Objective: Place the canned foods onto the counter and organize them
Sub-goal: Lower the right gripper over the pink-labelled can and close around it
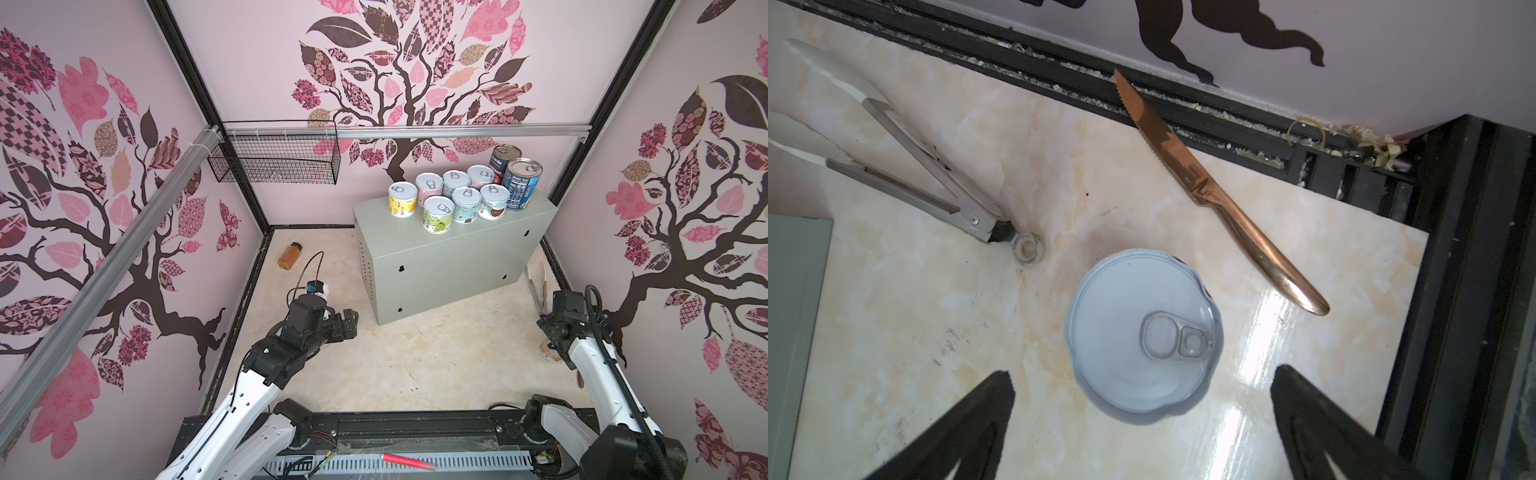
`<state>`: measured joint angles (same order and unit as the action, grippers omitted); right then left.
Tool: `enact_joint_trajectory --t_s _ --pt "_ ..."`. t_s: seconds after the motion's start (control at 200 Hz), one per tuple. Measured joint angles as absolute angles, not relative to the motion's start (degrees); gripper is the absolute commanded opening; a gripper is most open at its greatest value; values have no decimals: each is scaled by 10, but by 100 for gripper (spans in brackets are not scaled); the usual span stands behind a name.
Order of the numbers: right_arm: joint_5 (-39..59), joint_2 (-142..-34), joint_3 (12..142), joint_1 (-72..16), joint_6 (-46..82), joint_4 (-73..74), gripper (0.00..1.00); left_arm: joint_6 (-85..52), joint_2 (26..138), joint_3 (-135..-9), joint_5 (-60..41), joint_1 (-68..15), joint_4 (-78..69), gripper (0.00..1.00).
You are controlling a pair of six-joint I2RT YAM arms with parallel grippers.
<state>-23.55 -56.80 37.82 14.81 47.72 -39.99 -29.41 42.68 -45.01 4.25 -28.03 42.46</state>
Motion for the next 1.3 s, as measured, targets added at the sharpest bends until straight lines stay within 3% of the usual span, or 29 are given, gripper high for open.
enact_joint_trajectory --t_s 0.965,1.3 --pt "-203 -714 364 171 438 -308 100 -287 415 -445 29 -293 417 98" --pt "-191 -719 363 174 394 -265 72 -287 418 -441 29 -293 416 98"
